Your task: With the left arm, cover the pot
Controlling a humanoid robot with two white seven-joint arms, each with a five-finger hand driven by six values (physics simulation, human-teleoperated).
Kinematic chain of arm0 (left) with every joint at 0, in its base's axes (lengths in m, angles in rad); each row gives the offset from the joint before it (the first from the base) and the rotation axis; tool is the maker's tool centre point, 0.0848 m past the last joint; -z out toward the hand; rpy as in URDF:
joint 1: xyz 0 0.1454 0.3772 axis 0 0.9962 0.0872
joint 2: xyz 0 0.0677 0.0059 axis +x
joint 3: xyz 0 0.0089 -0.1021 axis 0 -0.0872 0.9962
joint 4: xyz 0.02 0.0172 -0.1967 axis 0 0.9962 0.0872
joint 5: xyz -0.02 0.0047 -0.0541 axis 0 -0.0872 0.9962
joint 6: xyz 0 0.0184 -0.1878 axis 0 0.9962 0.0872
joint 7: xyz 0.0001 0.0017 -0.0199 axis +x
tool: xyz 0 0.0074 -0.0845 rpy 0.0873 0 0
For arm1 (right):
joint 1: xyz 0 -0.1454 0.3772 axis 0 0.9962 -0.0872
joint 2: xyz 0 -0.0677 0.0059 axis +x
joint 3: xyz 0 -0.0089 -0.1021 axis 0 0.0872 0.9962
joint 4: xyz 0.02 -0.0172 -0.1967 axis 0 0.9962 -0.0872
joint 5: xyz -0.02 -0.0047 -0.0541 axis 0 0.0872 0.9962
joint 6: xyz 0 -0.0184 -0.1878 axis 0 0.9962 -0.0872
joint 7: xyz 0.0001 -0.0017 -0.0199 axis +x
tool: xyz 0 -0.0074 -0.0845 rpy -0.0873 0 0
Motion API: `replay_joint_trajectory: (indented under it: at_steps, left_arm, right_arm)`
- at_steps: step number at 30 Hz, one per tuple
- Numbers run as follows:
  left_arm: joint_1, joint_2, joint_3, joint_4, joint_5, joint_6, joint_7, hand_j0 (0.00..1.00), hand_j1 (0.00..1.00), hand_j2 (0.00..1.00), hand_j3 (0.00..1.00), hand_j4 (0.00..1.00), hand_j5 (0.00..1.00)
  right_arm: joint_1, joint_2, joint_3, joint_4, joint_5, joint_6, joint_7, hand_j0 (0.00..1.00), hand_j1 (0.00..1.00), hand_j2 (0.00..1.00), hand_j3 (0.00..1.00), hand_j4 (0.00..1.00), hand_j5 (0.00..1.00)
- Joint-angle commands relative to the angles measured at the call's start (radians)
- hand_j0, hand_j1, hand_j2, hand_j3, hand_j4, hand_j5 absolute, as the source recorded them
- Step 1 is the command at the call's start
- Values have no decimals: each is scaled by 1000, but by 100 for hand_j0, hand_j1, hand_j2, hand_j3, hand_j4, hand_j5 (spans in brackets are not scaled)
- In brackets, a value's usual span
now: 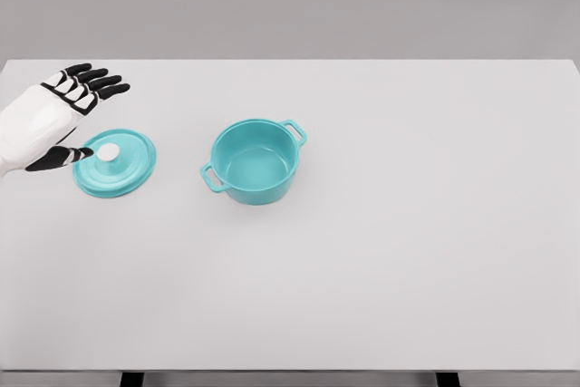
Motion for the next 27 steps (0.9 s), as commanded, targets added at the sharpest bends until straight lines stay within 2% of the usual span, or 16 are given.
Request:
replay_joint_trajectory:
  at_steps: [1,7,8,10,11,12,13,14,17,19,21,22,24,27]
  left_arm:
    - [0,1,0,-1,9,0,1,100,100,100,100,100,100]
    - [-2,3,0,4,15,0,1,100,100,100,100,100,100]
    - [-5,24,-6,5,11,0,-8,100,100,100,100,100,100]
    - [-6,92,-51,28,32,0,-110,100,100,100,100,100,100]
    - [-6,110,-57,40,63,0,-111,100,100,100,100,100,100]
    - [-14,162,-92,60,123,0,-114,100,100,100,100,100,100]
    - [-29,182,-120,77,149,0,-114,99,99,99,99,99,99]
    - [-60,186,-159,103,190,0,-114,94,94,94,94,94,94]
    - [-172,201,-264,171,222,0,-113,88,88,88,88,88,88]
    - [-261,198,-362,215,232,0,-114,88,88,88,88,88,88]
    - [-305,201,-457,221,288,0,-113,88,88,88,88,88,88]
    - [-322,201,-483,238,304,0,-113,88,88,88,88,88,88]
    - [-328,204,-491,251,311,0,-113,88,88,88,88,88,88]
    - [-328,282,-549,245,379,0,-113,87,87,87,87,87,87]
  right_arm:
    - [0,0,0,0,0,0,0,100,100,100,100,100,100]
    - [0,0,0,0,0,0,0,100,100,100,100,100,100]
    - [0,0,0,0,0,0,0,100,100,100,100,100,100]
    - [0,0,0,2,0,0,0,100,100,100,100,100,100]
    - [0,0,0,0,0,0,0,100,100,100,100,100,100]
    - [0,0,0,0,0,0,0,100,100,100,100,100,100]
    - [0,0,0,2,0,0,0,100,100,100,100,100,100]
    - [0,0,0,0,0,0,0,100,100,100,100,100,100]
    - [0,0,0,2,0,0,0,100,100,100,100,100,100]
    - [0,0,0,0,0,0,0,100,100,100,100,100,100]
    - [0,0,0,2,0,0,0,100,100,100,100,100,100]
    - [0,0,0,0,0,0,0,100,100,100,100,100,100]
    - [0,0,0,0,0,0,0,100,100,100,100,100,100]
    - [0,0,0,2,0,0,0,100,100,100,100,100,100]
